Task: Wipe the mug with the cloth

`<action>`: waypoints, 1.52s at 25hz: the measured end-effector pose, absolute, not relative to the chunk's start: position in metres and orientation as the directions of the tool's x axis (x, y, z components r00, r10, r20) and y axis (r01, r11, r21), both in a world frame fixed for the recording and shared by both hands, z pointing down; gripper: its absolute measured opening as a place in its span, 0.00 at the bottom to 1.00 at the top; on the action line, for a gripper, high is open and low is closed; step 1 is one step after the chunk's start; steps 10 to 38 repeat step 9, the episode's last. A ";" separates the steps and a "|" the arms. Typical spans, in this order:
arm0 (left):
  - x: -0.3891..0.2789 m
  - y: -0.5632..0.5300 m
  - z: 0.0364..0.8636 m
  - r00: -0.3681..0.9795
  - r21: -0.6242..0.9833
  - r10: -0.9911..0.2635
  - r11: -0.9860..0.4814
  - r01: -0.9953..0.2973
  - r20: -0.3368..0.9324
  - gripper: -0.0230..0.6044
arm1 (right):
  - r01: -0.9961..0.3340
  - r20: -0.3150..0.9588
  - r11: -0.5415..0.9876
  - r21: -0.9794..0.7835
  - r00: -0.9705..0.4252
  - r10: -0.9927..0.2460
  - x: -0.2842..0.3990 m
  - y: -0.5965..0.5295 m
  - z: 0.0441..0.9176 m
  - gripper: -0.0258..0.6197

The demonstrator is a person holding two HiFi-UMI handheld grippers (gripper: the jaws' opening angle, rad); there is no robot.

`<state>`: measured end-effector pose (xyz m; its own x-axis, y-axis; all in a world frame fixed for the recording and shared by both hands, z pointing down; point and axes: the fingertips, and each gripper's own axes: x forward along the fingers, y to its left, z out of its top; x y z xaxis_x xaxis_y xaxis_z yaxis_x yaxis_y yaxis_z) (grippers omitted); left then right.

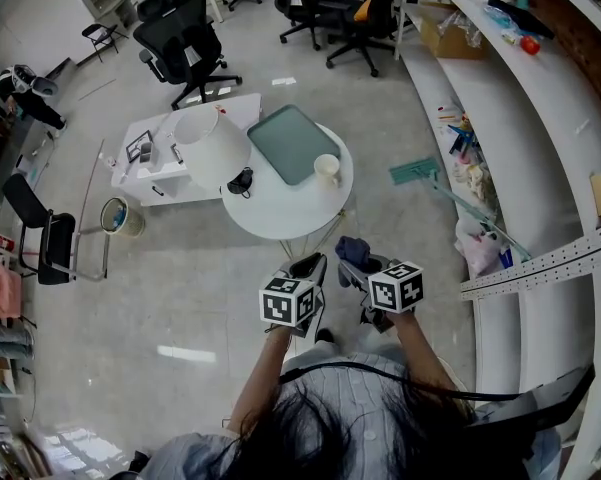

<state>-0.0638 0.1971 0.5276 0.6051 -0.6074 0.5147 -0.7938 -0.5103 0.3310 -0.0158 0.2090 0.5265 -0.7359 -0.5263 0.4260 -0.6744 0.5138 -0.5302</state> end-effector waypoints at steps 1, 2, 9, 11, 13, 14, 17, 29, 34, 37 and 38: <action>-0.063 0.197 0.527 0.605 0.332 -0.609 -0.509 -0.794 0.512 0.11 | -0.674 0.425 0.514 -0.532 -0.737 -0.526 -0.014 0.209 0.526 0.16; -0.062 0.196 0.526 0.605 0.333 -0.611 -0.508 -0.794 0.510 0.11 | -0.673 0.426 0.513 -0.533 -0.737 -0.525 -0.013 0.209 0.526 0.16; -0.056 0.198 0.530 0.599 0.341 -0.610 -0.495 -0.799 0.519 0.11 | -0.668 0.432 0.504 -0.548 -0.742 -0.513 -0.008 0.210 0.533 0.16; -0.056 0.198 0.530 0.599 0.341 -0.610 -0.495 -0.799 0.519 0.11 | -0.668 0.432 0.504 -0.548 -0.742 -0.513 -0.008 0.210 0.533 0.16; -0.056 0.198 0.530 0.599 0.341 -0.610 -0.495 -0.799 0.519 0.11 | -0.668 0.432 0.504 -0.548 -0.742 -0.513 -0.008 0.210 0.533 0.16; -0.056 0.198 0.530 0.599 0.341 -0.610 -0.495 -0.799 0.519 0.11 | -0.668 0.432 0.504 -0.548 -0.742 -0.513 -0.008 0.210 0.533 0.16; -0.056 0.198 0.530 0.599 0.341 -0.610 -0.495 -0.799 0.519 0.11 | -0.668 0.432 0.504 -0.548 -0.742 -0.513 -0.008 0.210 0.533 0.16; -0.056 0.198 0.530 0.599 0.341 -0.610 -0.495 -0.799 0.519 0.11 | -0.668 0.432 0.504 -0.548 -0.742 -0.513 -0.008 0.210 0.533 0.16; -0.056 0.198 0.530 0.599 0.341 -0.610 -0.495 -0.799 0.519 0.11 | -0.668 0.432 0.504 -0.548 -0.742 -0.513 -0.008 0.210 0.533 0.16; -0.056 0.198 0.530 0.599 0.341 -0.610 -0.495 -0.799 0.519 0.11 | -0.668 0.432 0.504 -0.548 -0.742 -0.513 -0.008 0.210 0.533 0.16; -0.056 0.198 0.530 0.599 0.341 -0.610 -0.495 -0.799 0.519 0.11 | -0.668 0.432 0.504 -0.548 -0.742 -0.513 -0.008 0.210 0.533 0.16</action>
